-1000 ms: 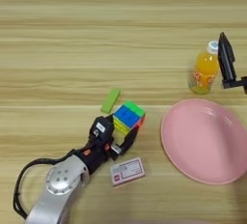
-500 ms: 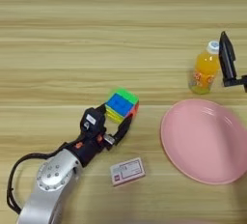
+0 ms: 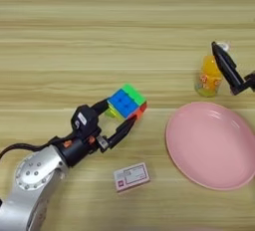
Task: Move the objects on the table
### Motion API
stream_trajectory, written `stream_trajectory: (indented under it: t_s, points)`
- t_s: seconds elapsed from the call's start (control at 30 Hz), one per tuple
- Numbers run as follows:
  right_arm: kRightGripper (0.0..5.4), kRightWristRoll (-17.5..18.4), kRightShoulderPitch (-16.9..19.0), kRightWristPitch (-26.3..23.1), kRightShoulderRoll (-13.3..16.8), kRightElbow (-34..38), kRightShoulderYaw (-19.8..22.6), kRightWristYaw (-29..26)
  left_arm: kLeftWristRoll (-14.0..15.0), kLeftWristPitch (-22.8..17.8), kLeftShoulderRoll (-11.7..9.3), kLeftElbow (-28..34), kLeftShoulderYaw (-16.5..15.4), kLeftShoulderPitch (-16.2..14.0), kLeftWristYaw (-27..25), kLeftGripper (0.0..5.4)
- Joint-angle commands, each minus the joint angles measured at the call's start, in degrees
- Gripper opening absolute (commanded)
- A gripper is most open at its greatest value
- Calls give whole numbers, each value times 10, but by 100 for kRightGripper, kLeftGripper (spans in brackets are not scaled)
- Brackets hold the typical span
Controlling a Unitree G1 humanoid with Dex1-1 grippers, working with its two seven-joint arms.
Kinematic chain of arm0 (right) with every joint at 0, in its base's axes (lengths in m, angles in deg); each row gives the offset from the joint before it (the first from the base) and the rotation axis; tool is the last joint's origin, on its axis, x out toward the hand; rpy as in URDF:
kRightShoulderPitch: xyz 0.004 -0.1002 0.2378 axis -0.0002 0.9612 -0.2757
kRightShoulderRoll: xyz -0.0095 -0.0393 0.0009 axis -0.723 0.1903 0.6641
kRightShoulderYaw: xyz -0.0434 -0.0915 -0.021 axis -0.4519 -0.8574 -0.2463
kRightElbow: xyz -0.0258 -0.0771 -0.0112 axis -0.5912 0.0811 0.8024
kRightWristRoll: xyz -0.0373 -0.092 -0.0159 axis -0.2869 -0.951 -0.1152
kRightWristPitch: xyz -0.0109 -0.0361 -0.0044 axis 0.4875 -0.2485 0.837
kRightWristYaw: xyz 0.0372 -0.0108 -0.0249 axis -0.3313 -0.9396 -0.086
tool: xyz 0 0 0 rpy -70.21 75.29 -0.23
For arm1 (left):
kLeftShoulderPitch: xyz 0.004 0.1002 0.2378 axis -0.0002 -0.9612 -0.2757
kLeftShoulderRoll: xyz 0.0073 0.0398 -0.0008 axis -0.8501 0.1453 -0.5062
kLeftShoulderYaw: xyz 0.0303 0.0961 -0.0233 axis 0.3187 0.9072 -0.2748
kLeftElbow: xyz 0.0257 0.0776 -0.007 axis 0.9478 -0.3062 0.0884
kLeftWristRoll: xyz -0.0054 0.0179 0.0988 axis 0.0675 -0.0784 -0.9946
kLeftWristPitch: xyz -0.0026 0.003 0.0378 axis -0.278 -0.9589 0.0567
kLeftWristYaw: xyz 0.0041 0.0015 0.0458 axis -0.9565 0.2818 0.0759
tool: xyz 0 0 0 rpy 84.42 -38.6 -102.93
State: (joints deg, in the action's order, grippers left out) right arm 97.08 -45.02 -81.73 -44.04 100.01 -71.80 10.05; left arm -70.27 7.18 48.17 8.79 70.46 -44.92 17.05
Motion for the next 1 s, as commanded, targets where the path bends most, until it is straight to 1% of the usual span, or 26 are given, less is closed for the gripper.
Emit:
stream_trajectory:
  t_s: [0.03, 0.1, 0.17, 0.27, 0.33, 0.4, 0.47, 0.5, 0.6, 0.67, 0.73, 0.8, 0.93, 1.0]
  points:
    - [540, 31, 9, -41, 35, 6, -27, -67, 37, -20, -25, 47, -14, 18, -25, 329]
    - [540, 32, 11, -50, 51, 4, -38, -99, 54, -31, -31, 64, -14, 25, -33, 329]
    - [540, 38, 13, -65, 69, 12, -49, -130, 63, -45, -40, 91, -8, 28, -38, 329]
    - [540, 34, 18, -76, 90, 6, -72, -177, 94, -71, -50, 135, 1, 34, -50, 329]
    - [540, 29, 25, -81, 103, 2, -88, -207, 111, -85, -53, 150, 5, 39, -55, 329]
    - [540, 29, 28, -88, 114, 2, -104, -234, 137, -105, -57, 161, 8, 45, -59, 328]
    - [540, 34, 26, -96, 124, 6, -117, -259, 156, -124, -66, 170, 13, 52, -69, 328]
    - [540, 36, 24, -101, 130, 9, -121, -271, 159, -131, -71, 173, 17, 55, -75, 328]
    - [540, 44, 8, -121, 149, 14, -130, -304, 160, -144, -87, 178, 37, 67, -99, 328]
    - [540, 43, -6, -134, 164, 19, -132, -323, 155, -149, -102, 176, 45, 71, -116, 328]
    - [540, 40, -15, -145, 180, 25, -134, -339, 157, -155, -116, 171, 47, 69, -132, 328]
    - [540, 35, -23, -151, 187, 30, -136, -345, 155, -158, -126, 163, 47, 68, -142, 328]
    - [540, 34, -23, -159, 193, 50, -141, -345, 138, -157, -138, 161, 55, 63, -148, 328]
    - [540, 45, -23, -171, 199, 64, -141, -348, 122, -152, -146, 155, 61, 62, -153, 328]
